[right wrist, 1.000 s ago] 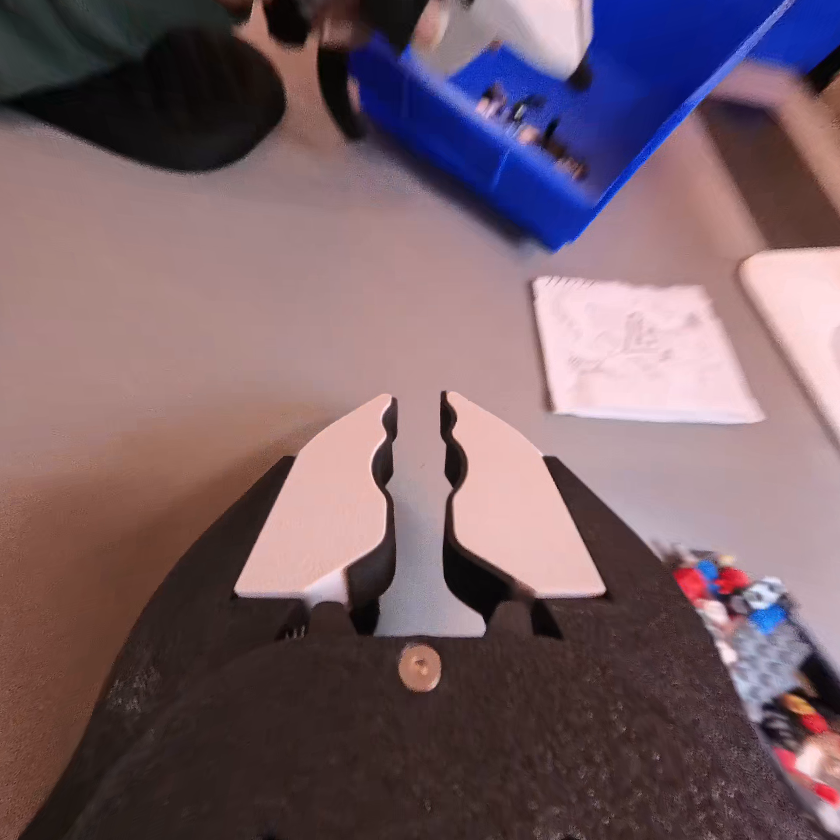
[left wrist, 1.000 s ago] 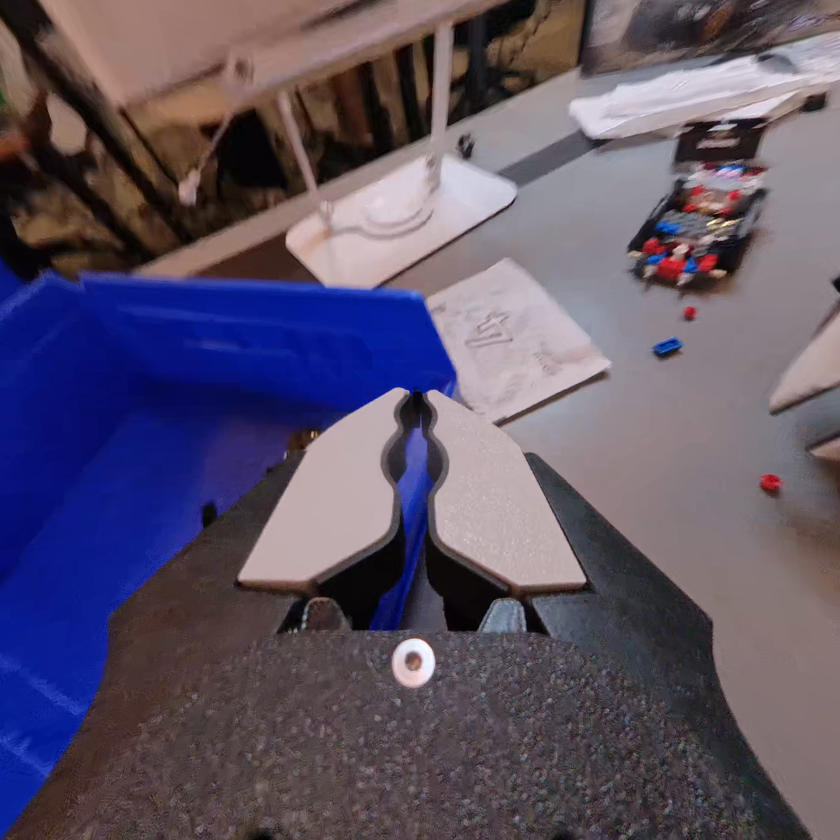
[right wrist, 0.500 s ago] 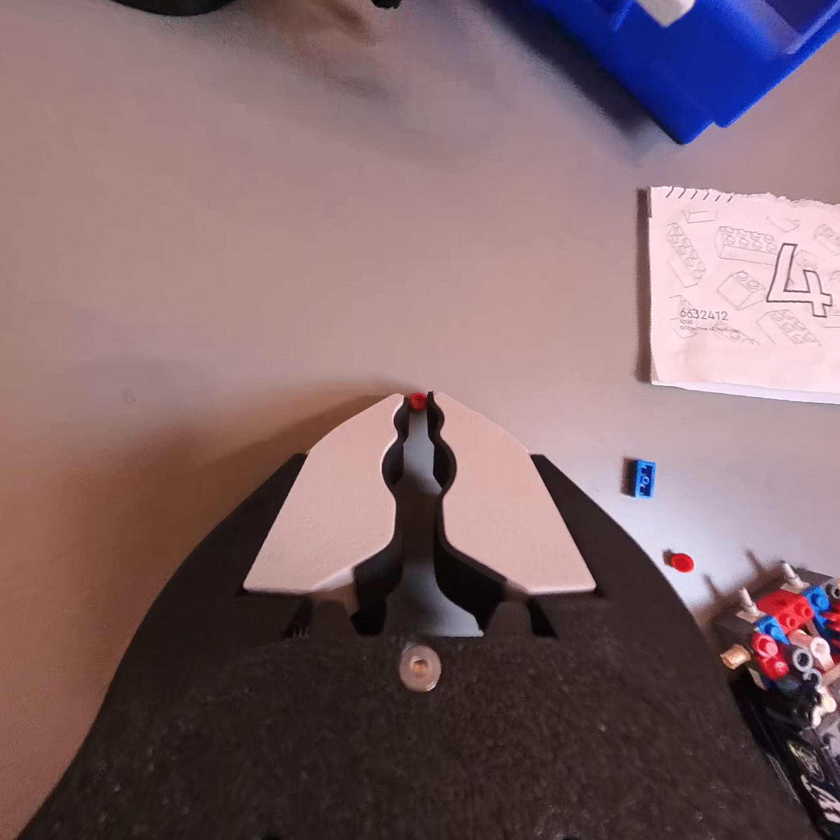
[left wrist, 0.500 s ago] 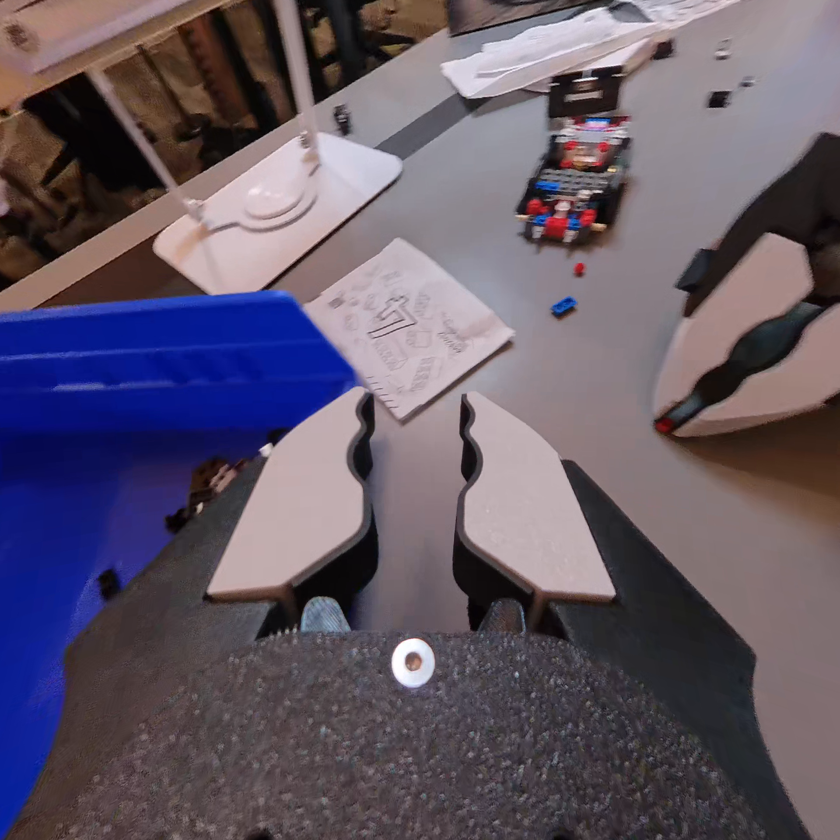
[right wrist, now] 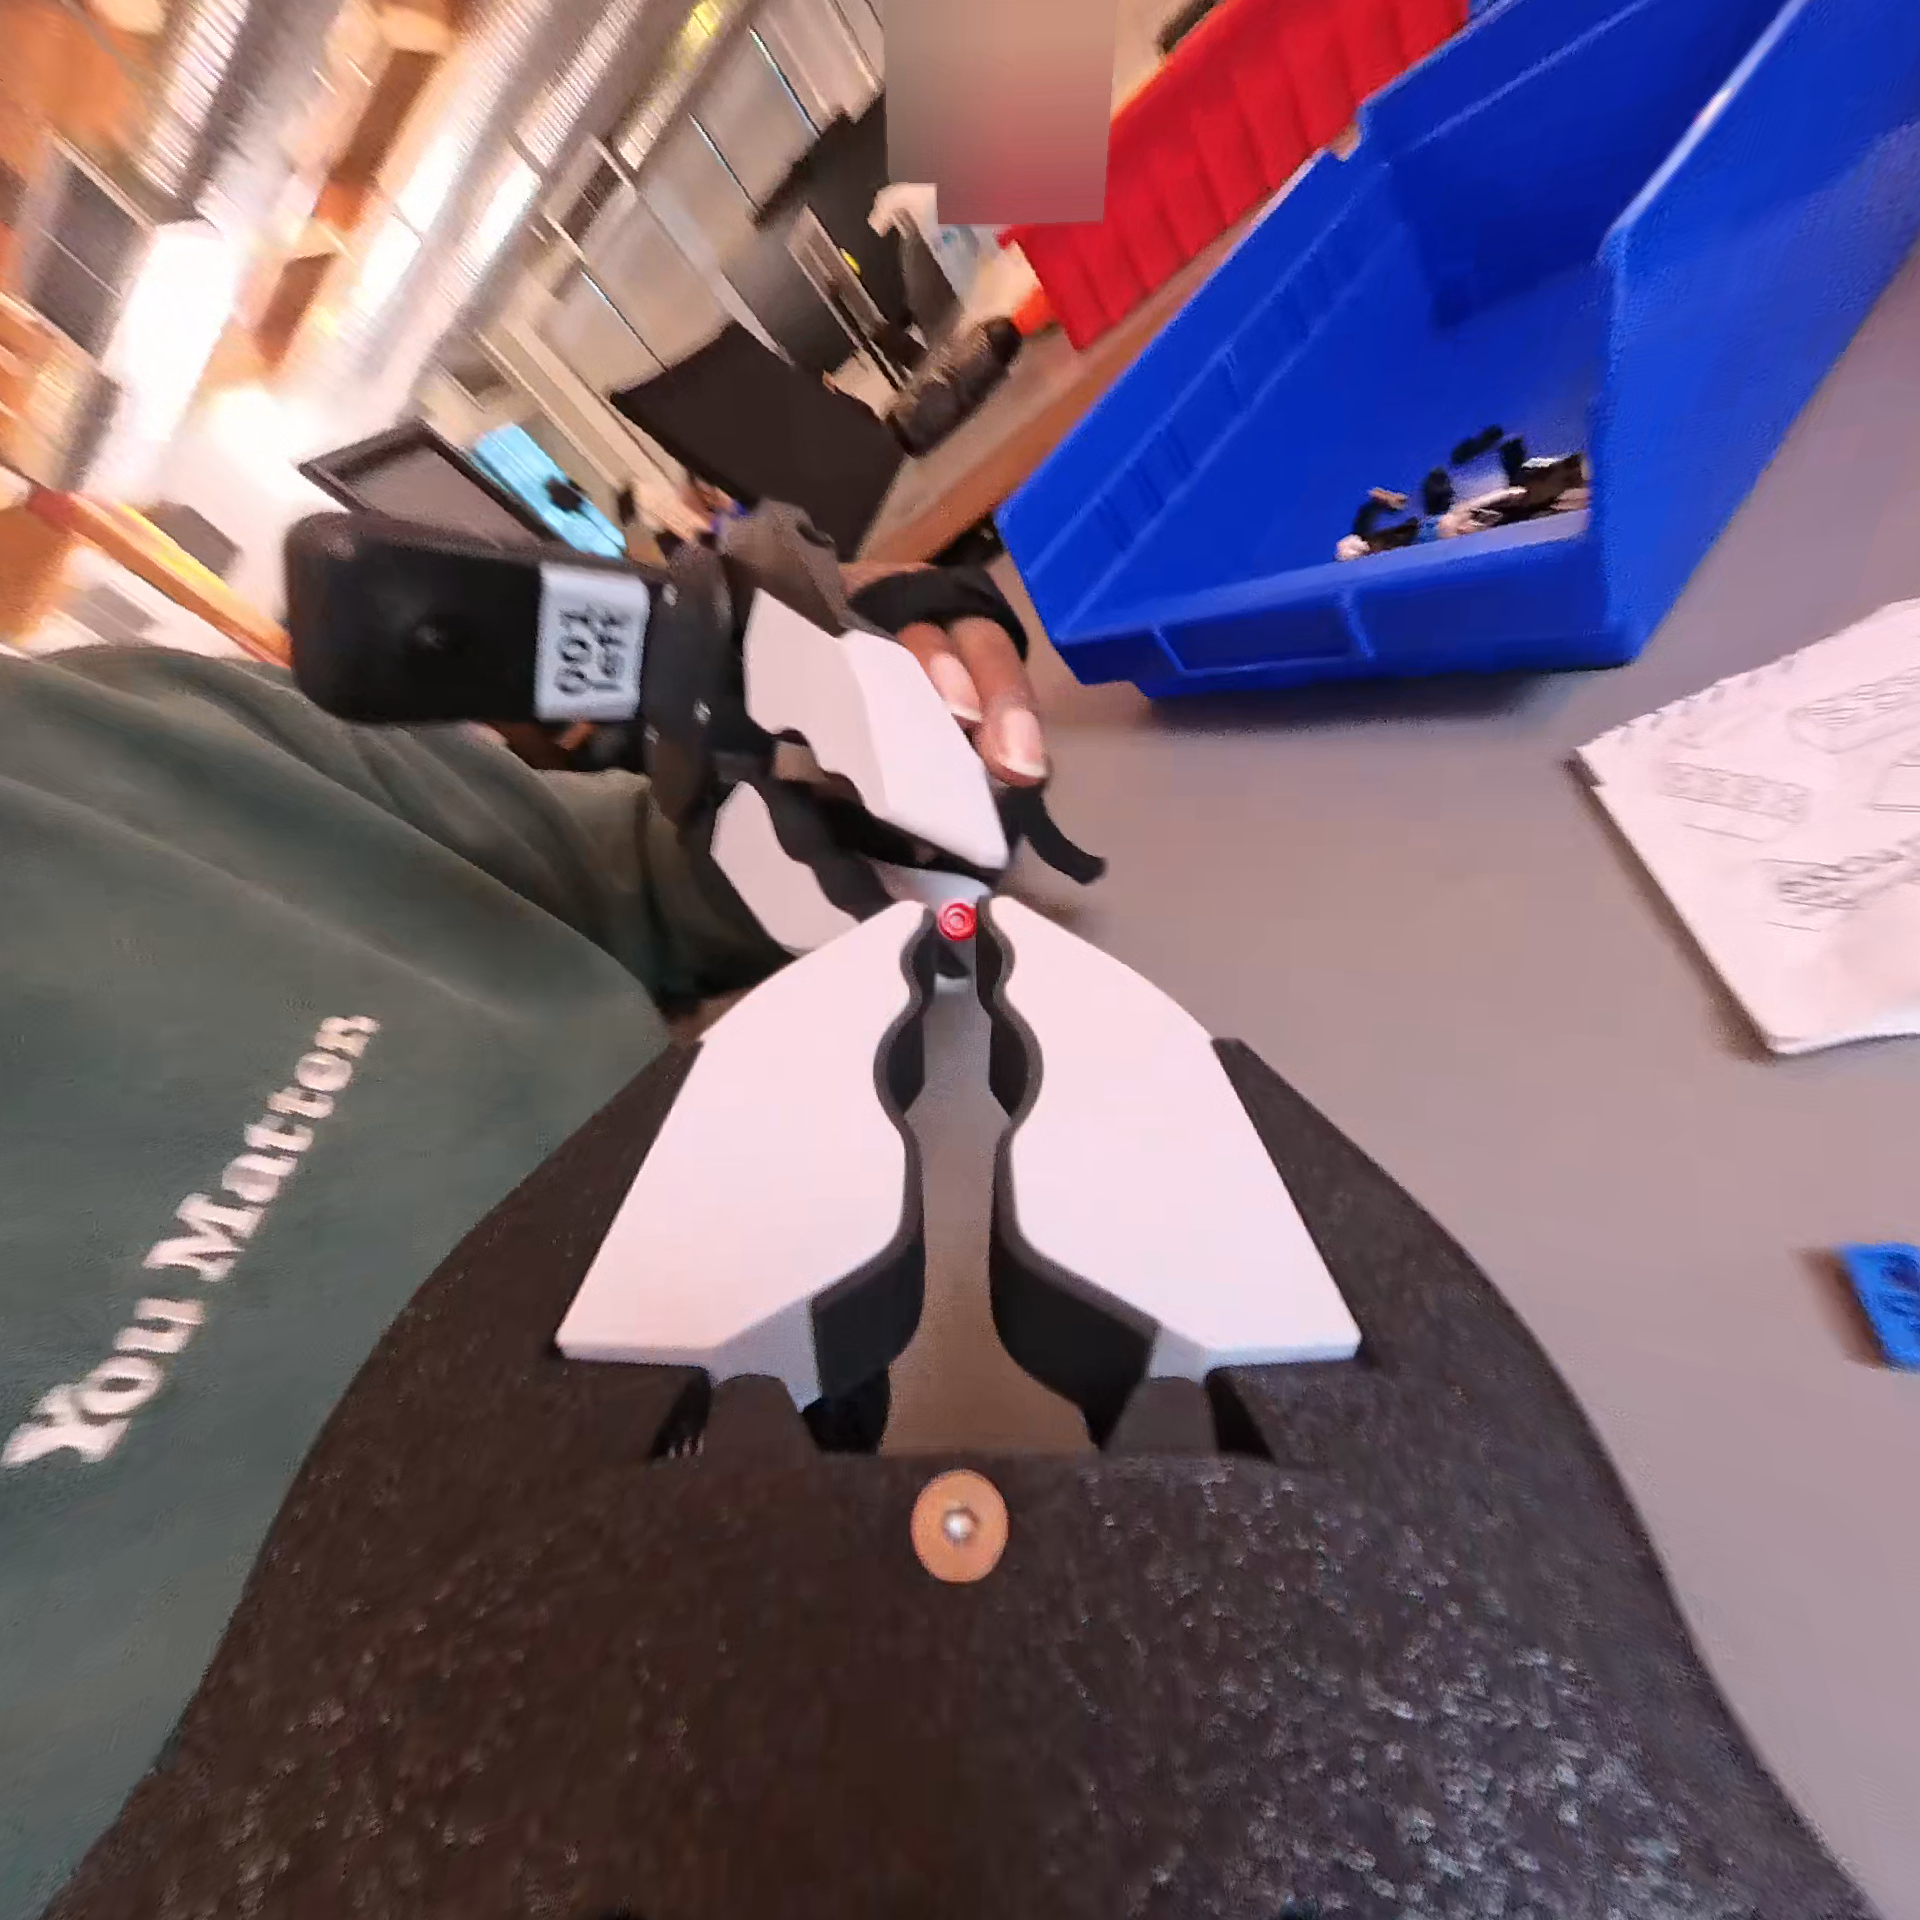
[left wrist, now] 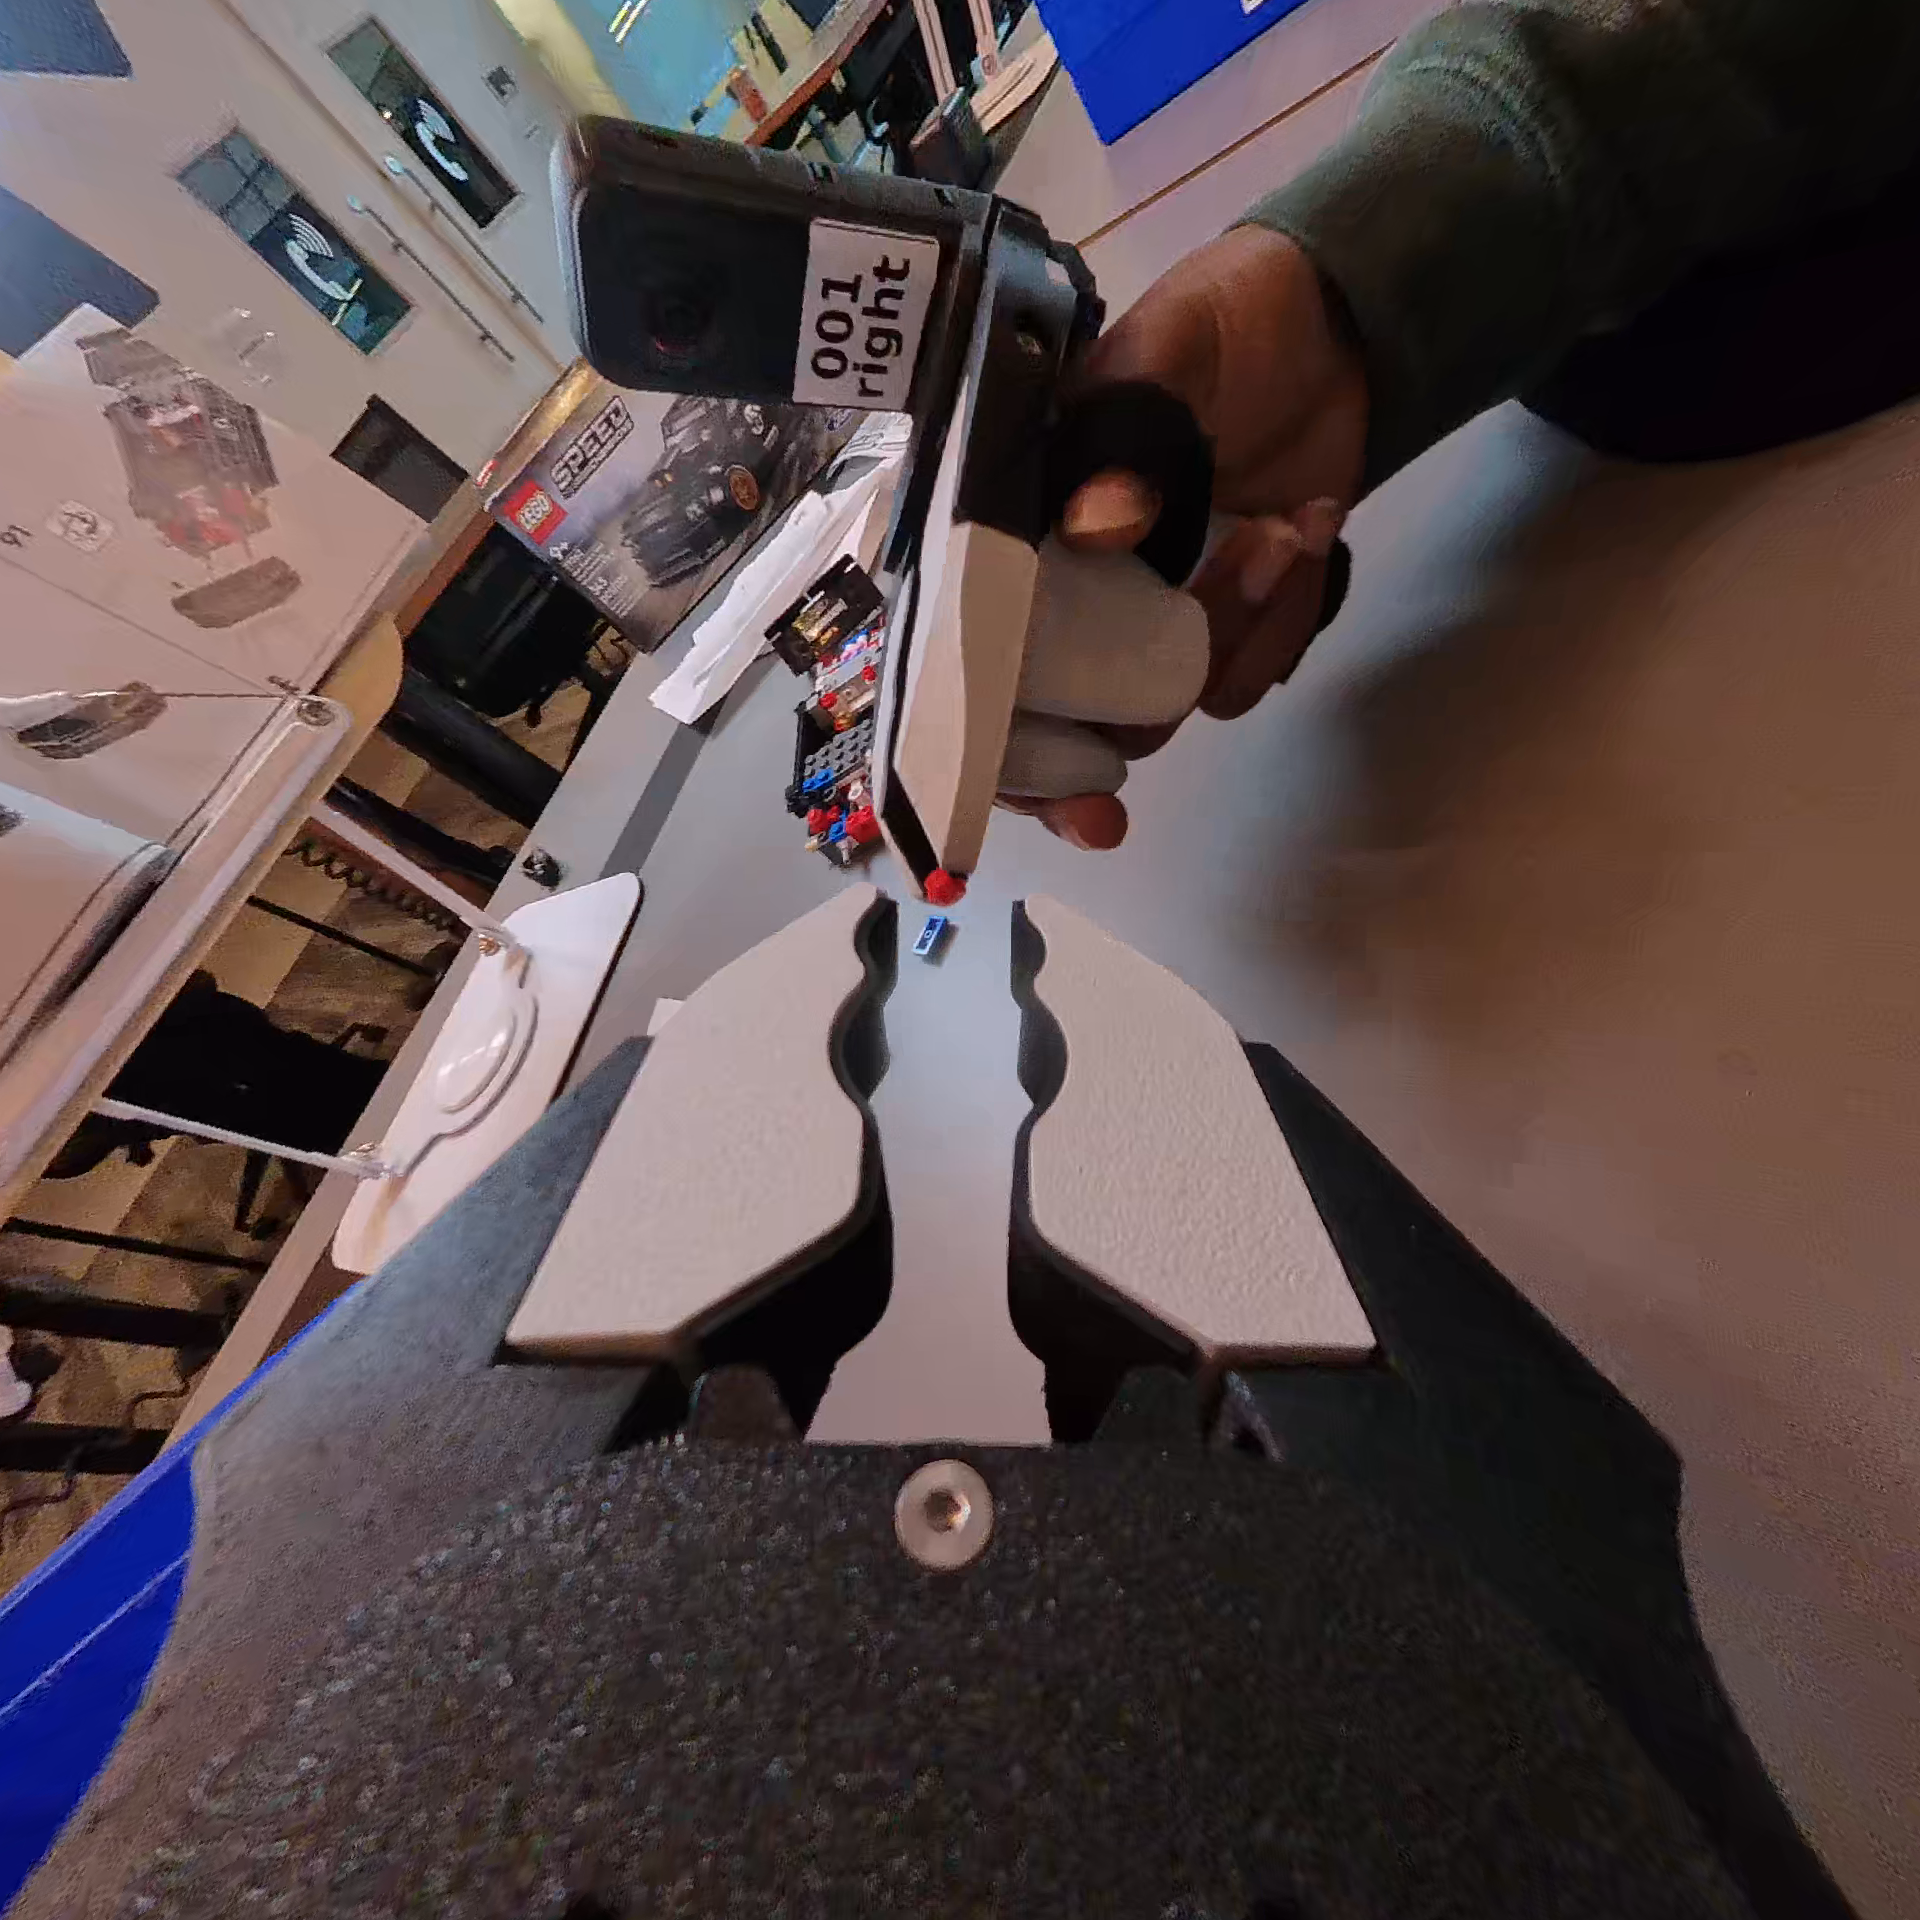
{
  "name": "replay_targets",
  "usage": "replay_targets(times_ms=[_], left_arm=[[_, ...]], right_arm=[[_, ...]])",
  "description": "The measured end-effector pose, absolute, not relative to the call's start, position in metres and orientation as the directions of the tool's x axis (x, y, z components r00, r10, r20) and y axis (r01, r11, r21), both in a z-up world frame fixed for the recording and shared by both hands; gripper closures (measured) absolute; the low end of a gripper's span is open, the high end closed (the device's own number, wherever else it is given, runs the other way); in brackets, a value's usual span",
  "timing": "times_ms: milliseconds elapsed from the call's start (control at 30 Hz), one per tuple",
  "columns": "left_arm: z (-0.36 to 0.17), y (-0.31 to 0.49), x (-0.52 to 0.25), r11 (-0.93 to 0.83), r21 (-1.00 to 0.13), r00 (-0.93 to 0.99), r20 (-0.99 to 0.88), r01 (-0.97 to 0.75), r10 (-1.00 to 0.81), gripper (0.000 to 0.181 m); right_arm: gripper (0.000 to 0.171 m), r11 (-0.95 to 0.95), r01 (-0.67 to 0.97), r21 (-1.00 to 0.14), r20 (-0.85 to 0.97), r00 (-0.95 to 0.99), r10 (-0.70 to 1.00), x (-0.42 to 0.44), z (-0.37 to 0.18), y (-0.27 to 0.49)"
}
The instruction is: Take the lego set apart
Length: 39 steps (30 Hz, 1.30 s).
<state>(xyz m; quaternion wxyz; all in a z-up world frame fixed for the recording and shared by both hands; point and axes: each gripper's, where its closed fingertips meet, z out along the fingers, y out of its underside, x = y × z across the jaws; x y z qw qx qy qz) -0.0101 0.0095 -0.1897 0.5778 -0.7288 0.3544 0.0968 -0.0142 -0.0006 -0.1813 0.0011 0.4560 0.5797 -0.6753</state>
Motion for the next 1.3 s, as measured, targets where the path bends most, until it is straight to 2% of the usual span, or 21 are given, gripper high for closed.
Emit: replay_targets(times_ms=[133,567,633,667,733,800,867,933,1000,1200,1300], left_arm=[[-0.185,0.009,-0.013,-0.063,-0.769,0.728,-0.572,-0.636,-0.379,0.174],[-0.177,0.011,-0.020,-0.062,-0.771,0.743,-0.585,-0.634,-0.324,0.174],[-0.173,0.015,-0.054,-0.163,-0.778,0.792,-0.576,-0.607,-0.202,0.174],[-0.172,0.016,-0.082,-0.257,-0.804,0.841,-0.533,-0.537,-0.090,0.174],[-0.178,0.009,-0.136,-0.385,-0.879,0.928,-0.353,-0.283,0.124,0.174],[-0.187,0.000,-0.168,-0.411,-0.911,0.959,-0.154,-0.044,0.239,0.174],[-0.197,-0.004,-0.178,-0.438,-0.896,0.965,-0.041,0.079,0.259,0.168],[-0.204,-0.004,-0.180,-0.453,-0.882,0.964,0.006,0.130,0.265,0.151],[-0.209,-0.004,-0.179,-0.482,-0.869,0.965,-0.020,0.112,0.261,0.141],[-0.224,-0.003,-0.172,-0.558,-0.824,0.975,-0.035,0.097,0.221,0.128],[-0.225,-0.004,-0.175,-0.566,-0.819,0.971,-0.051,0.093,0.234,0.129]], right_arm=[[0.165,-0.389,0.544,-0.744,-0.668,-0.582,0.463,-0.015,-0.176,-0.005],[0.165,-0.453,0.544,-0.706,-0.708,-0.553,0.440,-0.019,-0.174,0.001],[0.153,-0.388,0.495,-0.778,-0.625,-0.539,0.565,-0.022,-0.179,0.017],[0.149,-0.312,0.470,-0.826,-0.543,-0.512,0.665,-0.024,-0.187,0.031],[0.148,-0.078,0.460,-0.884,-0.291,-0.413,0.863,-0.028,-0.213,0.066],[0.148,0.158,0.522,-0.839,-0.033,-0.337,0.941,-0.026,-0.240,0.096],[0.147,0.284,0.586,-0.759,0.103,-0.323,0.941,-0.023,-0.261,0.109],[0.146,0.328,0.621,-0.712,0.140,-0.332,0.933,-0.023,-0.274,0.109],[0.146,0.343,0.638,-0.689,0.146,-0.342,0.928,-0.026,-0.281,0.107],[0.146,0.288,0.685,-0.670,0.076,-0.322,0.944,-0.039,-0.285,0.110],[0.147,0.276,0.704,-0.654,0.060,-0.316,0.947,-0.041,-0.285,0.111]])
